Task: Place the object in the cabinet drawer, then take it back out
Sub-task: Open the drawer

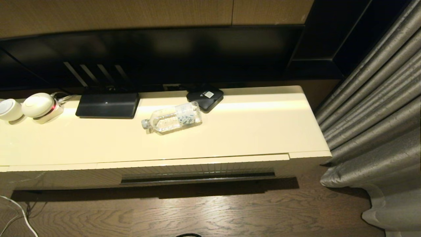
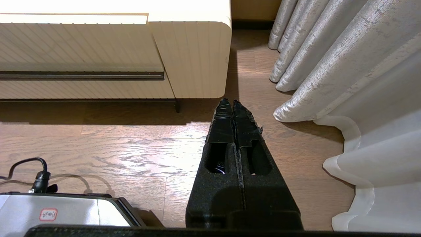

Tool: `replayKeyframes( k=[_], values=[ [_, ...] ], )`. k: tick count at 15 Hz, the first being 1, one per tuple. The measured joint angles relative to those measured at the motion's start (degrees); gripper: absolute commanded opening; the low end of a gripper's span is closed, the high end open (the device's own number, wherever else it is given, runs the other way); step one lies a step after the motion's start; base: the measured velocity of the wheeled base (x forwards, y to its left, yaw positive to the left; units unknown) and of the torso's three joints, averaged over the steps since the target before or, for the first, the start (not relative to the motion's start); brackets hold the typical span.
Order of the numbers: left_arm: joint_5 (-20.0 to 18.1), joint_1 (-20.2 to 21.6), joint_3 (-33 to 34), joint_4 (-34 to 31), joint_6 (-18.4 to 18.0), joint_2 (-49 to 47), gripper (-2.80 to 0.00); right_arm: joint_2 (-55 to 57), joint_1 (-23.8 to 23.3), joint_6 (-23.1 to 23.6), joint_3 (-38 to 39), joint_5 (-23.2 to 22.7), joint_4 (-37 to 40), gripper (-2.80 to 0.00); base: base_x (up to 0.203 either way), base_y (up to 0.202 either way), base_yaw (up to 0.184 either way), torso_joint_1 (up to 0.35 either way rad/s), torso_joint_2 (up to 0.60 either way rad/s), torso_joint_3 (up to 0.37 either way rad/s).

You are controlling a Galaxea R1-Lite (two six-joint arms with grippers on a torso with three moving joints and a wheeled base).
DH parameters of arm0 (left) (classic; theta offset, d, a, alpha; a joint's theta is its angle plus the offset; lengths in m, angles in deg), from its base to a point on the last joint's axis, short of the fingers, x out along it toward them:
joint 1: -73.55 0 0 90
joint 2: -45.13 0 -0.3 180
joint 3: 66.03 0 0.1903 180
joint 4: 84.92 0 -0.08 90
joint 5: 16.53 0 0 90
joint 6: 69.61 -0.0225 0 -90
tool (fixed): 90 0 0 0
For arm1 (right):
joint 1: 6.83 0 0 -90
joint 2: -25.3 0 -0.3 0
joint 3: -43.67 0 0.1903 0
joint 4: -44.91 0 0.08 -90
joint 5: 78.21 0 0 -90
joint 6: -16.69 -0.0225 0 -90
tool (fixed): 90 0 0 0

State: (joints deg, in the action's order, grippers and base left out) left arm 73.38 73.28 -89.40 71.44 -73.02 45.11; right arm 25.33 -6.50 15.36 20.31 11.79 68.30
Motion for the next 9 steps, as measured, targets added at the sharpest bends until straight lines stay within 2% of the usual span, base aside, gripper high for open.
replayKeyframes(
  k=[9],
  values=[
    [0.0,0.0,0.0,0.0,0.0,0.0,-2.80,0.0,0.0,0.1,0.0,0.0,0.0,-2.80,0.000,0.000,0.000,0.000,0.00,0.000]
  ],
)
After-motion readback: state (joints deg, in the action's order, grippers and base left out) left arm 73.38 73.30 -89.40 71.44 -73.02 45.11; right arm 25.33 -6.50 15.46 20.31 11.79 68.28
